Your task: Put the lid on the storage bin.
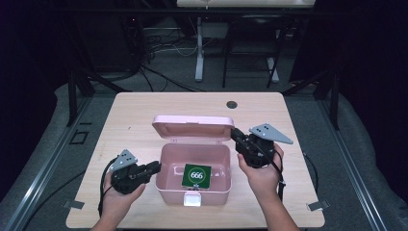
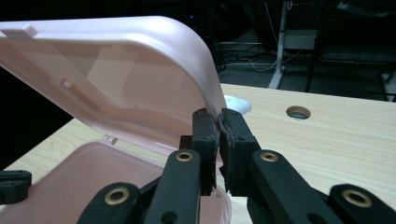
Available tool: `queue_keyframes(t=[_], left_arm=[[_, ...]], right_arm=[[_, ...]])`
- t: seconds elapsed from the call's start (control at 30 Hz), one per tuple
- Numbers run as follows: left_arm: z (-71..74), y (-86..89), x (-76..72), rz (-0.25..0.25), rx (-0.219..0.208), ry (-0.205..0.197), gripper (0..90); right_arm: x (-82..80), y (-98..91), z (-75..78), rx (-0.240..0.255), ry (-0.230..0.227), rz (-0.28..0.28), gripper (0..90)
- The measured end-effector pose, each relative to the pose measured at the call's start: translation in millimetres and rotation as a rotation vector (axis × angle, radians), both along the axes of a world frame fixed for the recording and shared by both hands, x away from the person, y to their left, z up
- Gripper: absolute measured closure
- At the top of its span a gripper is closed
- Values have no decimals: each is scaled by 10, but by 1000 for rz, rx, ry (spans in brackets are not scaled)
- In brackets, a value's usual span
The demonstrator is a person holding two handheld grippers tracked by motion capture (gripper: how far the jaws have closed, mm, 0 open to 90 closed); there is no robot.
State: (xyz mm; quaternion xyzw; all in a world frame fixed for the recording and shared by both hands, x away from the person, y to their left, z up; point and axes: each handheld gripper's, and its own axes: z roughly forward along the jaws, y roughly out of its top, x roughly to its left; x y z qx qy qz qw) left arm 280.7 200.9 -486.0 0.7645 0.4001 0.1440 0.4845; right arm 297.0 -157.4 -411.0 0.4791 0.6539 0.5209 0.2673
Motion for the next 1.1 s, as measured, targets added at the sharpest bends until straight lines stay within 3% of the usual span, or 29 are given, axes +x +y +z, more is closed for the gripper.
queue_keyframes(t=[0.47, 0.73, 1.1], left_arm=[[16, 3, -2, -6, -3, 8, 794], [135, -1, -52, -25, -24, -17, 774], [230, 33, -60, 5, -38, -49, 740]], right_arm=[[-75, -15, -25, 8, 1, 8, 859], [-131, -21, -51, 10, 0, 15, 860], [-184, -22, -77, 12, 0, 17, 862]])
